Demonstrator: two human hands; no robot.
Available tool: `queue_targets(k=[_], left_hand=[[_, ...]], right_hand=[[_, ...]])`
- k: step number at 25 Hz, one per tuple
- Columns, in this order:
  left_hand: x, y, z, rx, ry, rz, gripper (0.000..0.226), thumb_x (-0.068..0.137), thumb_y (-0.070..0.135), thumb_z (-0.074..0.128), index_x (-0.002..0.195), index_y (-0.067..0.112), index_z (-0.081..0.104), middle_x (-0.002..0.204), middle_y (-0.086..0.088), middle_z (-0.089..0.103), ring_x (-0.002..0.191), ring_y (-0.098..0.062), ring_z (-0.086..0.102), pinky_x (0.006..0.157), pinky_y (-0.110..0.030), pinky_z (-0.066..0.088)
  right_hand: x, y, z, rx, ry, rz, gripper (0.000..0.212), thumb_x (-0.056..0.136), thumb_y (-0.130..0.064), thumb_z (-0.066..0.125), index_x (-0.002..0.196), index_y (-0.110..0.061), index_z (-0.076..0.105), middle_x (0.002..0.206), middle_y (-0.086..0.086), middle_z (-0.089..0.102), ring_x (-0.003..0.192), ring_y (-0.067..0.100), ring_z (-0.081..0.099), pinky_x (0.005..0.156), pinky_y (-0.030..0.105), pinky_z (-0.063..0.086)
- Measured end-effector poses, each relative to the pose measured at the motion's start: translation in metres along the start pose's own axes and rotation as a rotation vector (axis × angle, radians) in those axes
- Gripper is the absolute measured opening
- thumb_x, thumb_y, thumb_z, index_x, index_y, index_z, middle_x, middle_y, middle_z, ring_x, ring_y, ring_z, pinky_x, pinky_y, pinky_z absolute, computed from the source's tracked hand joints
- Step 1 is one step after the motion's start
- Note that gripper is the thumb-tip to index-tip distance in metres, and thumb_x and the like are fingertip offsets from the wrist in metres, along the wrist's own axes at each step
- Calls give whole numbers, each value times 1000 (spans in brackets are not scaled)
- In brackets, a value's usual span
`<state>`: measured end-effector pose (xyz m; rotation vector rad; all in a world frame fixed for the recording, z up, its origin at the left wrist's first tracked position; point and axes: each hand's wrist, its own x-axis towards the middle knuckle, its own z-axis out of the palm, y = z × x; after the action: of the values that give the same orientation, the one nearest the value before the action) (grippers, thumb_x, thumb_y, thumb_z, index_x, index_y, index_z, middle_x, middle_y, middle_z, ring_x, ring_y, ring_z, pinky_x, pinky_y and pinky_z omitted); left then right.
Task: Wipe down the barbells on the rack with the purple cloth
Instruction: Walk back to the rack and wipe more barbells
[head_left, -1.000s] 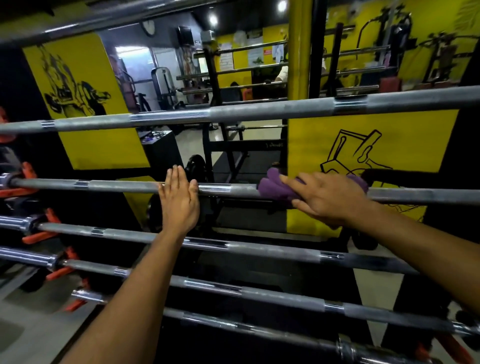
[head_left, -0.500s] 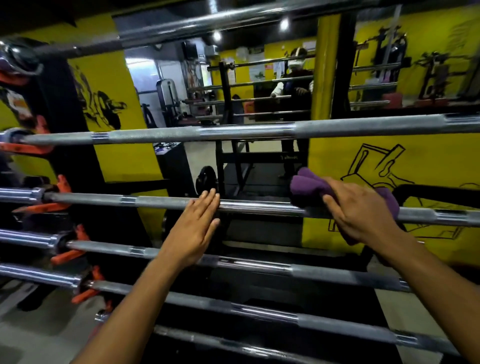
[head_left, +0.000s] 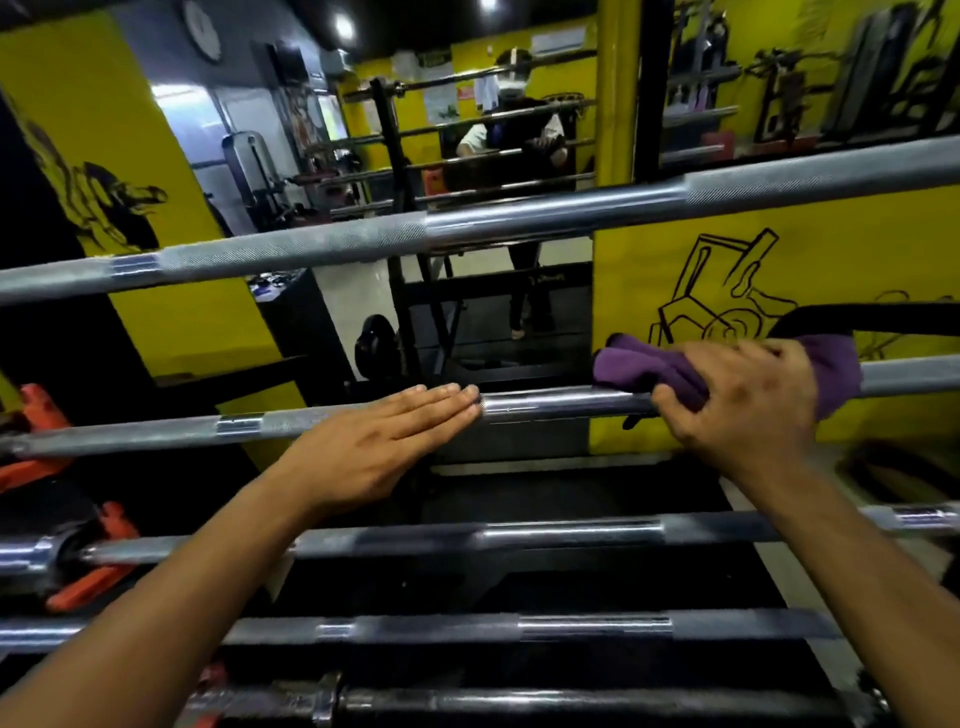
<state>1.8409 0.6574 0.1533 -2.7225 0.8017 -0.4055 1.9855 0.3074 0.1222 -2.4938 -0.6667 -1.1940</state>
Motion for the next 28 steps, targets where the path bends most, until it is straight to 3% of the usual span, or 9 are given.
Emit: queue_targets(k=[7,10,12,15,17,19,21,24,28], left_hand=[[14,-46,-8,20,-1,332,58,98,10,35,156,15,29,165,2,21,151,-12,20,122,-23,18],[12,-51,-6,-61,60,348,53,100,10,35,153,15,36,163,2,27,148,-12,28,117,-23,29],[6,-54,-4,-111,80,349,49,107,21,19,151,18,41,161,4,32,146,-11,34,115,-22,31],[-3,-64,-6,-210,103,345,62,107,36,5,145,20,51,154,5,44,139,-8,42,115,-16,27],[-7,-68,-4,-264,128,352,58,108,34,10,143,19,54,152,5,45,141,-3,37,115,-12,21],[-9,-72,2,-322,144,358,50,101,23,27,147,23,49,157,9,37,144,0,30,116,-13,19],[-9,-75,9,-412,138,353,61,90,21,32,151,29,42,159,17,30,145,0,29,117,-18,23],[-7,-77,17,-454,184,370,60,91,21,31,149,30,44,158,16,34,144,-1,32,116,-20,26],[-4,-79,21,-477,204,374,55,95,27,32,148,32,45,156,16,35,143,1,31,118,-22,27]], right_hand=[[-5,-28,11,-51,153,225,29,85,-47,51,84,-20,62,78,1,65,82,29,57,89,44,36],[-12,-68,18,-7,165,201,34,88,-44,52,102,-18,70,96,1,71,97,28,58,99,48,35],[-20,-116,26,81,127,146,40,88,-39,53,117,-17,69,117,-2,69,113,27,58,108,54,34],[-37,-174,34,125,29,56,54,84,-33,57,137,-21,60,147,-5,54,136,26,47,117,54,26],[-41,-172,27,66,-11,6,60,83,-35,60,142,-25,57,154,-6,47,139,24,44,115,48,28],[-40,-146,14,-28,-9,-1,58,82,-40,62,138,-28,60,150,-6,52,132,26,49,106,45,33],[-36,-106,2,-169,6,95,53,82,-47,60,131,-29,64,139,-5,61,125,32,53,101,49,33],[-27,-70,-1,-246,-29,282,46,90,-53,48,123,-24,64,126,-2,63,132,30,47,111,65,23],[-23,-122,27,-99,88,507,44,95,-48,41,123,-22,64,128,-2,61,141,28,38,118,68,9]])
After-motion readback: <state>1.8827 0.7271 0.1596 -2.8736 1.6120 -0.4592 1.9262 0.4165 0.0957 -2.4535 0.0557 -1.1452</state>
